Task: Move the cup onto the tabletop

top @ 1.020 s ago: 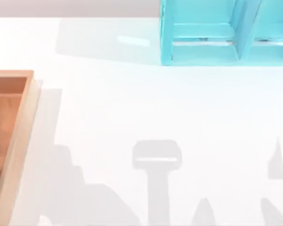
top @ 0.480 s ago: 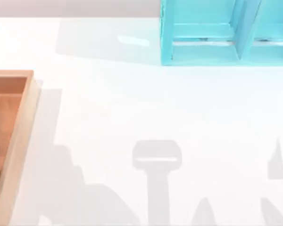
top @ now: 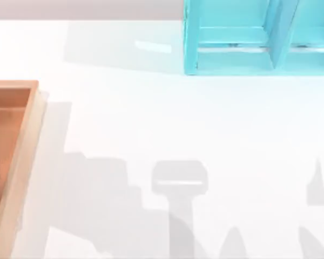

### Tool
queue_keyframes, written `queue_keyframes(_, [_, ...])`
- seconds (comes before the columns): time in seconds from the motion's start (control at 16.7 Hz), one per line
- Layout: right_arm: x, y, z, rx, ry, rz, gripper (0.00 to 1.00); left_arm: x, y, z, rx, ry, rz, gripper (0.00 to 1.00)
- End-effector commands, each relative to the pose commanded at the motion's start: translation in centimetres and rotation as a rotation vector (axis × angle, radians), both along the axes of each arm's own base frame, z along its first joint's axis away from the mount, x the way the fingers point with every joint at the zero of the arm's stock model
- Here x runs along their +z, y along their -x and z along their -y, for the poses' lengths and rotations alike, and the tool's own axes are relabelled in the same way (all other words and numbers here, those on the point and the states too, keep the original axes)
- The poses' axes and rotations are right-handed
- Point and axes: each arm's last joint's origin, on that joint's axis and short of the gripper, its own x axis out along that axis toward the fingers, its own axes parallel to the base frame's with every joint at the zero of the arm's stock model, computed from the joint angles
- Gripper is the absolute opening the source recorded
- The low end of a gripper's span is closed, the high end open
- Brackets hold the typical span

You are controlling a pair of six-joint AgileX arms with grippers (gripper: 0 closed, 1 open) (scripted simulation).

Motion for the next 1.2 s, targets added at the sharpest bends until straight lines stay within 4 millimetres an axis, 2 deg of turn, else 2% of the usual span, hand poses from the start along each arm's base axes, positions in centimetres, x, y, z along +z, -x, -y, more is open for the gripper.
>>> queue_keyframes(0.18, [0.0, 0.0, 0.0, 0.000, 0.000, 0.000, 1.00, 2.3, 0.2, 3.6, -0.024, 0.019, -0.042, 0.00])
queue_keyframes(0.42, [0.0, 0.0, 0.0, 0.000, 0.000, 0.000, 1.00, 4.5, 1.8, 8.2, -0.106, 0.030, -0.119, 0.00])
queue_keyframes(0.54, [0.0, 0.0, 0.0, 0.000, 0.000, 0.000, 1.00, 4.8, 2.3, 9.0, -0.123, 0.031, -0.135, 0.00])
queue_keyframes(0.84, [0.0, 0.0, 0.0, 0.000, 0.000, 0.000, 1.00, 4.7, 2.2, 9.0, -0.122, 0.031, -0.141, 0.00])
queue_keyframes(1.02, [0.0, 0.0, 0.0, 0.000, 0.000, 0.000, 1.00, 4.9, 1.0, 10.7, -0.125, 0.028, -0.152, 0.00])
queue_keyframes(1.2, [0.0, 0.0, 0.0, 0.000, 0.000, 0.000, 1.00, 5.3, -1.6, 14.7, -0.127, 0.021, -0.161, 0.00])
